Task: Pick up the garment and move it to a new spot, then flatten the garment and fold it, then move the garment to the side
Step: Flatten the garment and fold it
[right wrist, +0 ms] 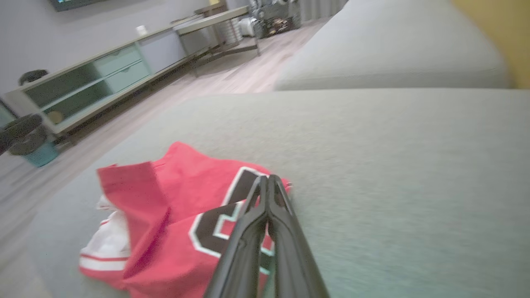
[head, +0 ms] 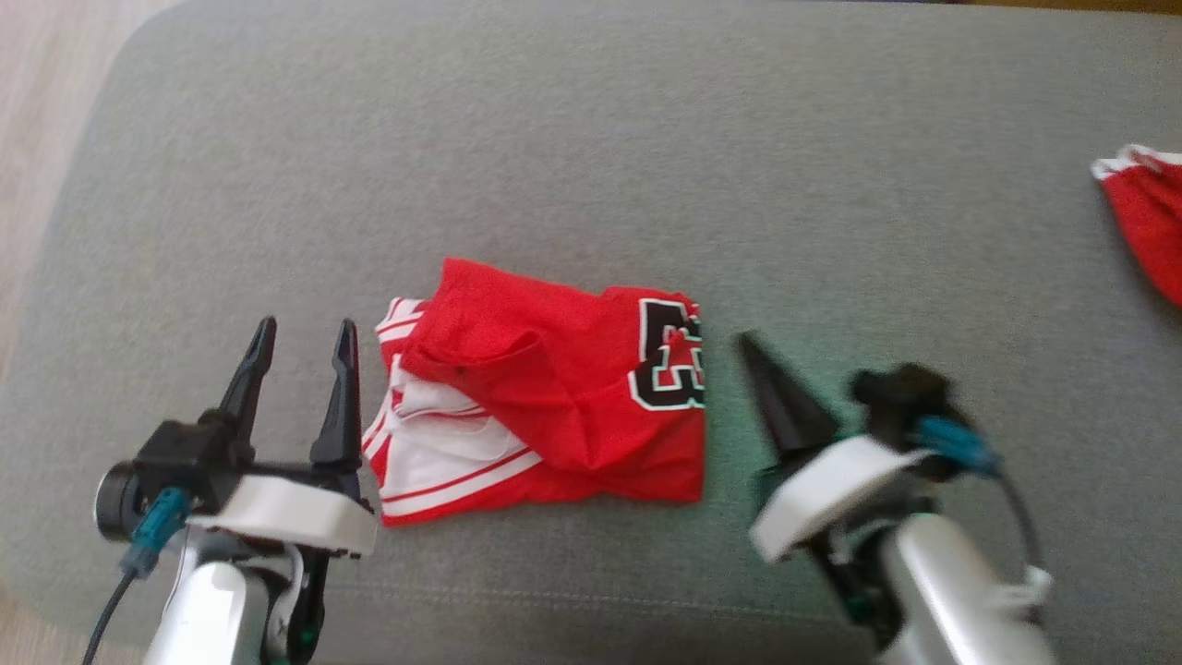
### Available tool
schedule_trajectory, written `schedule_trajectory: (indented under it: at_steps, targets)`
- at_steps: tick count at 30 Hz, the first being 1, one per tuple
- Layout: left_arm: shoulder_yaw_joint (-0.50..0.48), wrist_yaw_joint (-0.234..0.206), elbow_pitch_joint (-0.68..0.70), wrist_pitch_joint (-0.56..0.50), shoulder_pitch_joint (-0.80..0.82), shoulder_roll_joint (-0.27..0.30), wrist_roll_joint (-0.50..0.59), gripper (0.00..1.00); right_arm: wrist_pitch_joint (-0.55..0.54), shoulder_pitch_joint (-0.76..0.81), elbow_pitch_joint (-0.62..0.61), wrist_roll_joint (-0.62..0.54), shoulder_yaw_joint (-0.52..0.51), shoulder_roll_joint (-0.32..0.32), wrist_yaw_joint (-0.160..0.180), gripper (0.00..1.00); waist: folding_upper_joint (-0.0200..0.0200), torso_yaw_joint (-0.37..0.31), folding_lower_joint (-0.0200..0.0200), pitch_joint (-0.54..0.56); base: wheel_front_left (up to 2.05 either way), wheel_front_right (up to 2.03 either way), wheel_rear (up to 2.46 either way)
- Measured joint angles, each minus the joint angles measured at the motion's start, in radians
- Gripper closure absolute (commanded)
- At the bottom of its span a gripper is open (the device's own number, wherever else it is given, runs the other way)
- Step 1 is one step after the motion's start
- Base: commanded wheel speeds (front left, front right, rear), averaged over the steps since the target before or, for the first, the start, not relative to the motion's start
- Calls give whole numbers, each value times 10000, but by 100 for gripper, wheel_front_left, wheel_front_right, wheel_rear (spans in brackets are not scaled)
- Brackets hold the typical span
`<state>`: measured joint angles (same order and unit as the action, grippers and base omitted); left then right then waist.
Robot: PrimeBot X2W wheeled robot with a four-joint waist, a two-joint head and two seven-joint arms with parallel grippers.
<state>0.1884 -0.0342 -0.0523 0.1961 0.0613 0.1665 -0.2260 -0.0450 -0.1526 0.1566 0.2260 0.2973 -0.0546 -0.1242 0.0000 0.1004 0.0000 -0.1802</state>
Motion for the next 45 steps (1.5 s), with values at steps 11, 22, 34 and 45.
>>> schedule_trajectory:
  at_steps: [11, 22, 34, 45]
  targets:
    - [242, 113, -410, 337, 616, -244, -58, 0, 468, -2184, 2892, 2040, 2987, -52, 0, 100, 0, 944, 0, -679, 0, 0, 0]
    - [267, 169, -686, 495, 793, -322, -146, 0, 734, -3372, 3929, 3724, 5434, -155, 0, 100, 0, 1206, 0, -811, 0, 0, 0]
    - [244, 73, -729, 522, 779, -334, -146, 0, 1296, -3620, 3687, 4146, 6750, -161, 0, 100, 0, 926, 0, -524, 0, 0, 0]
    - [213, -107, -612, 502, 431, -102, -144, 0, 2357, -2476, 2098, 1661, 1081, -322, 0, 0, 0, 104, 0, 102, 0, 0, 0]
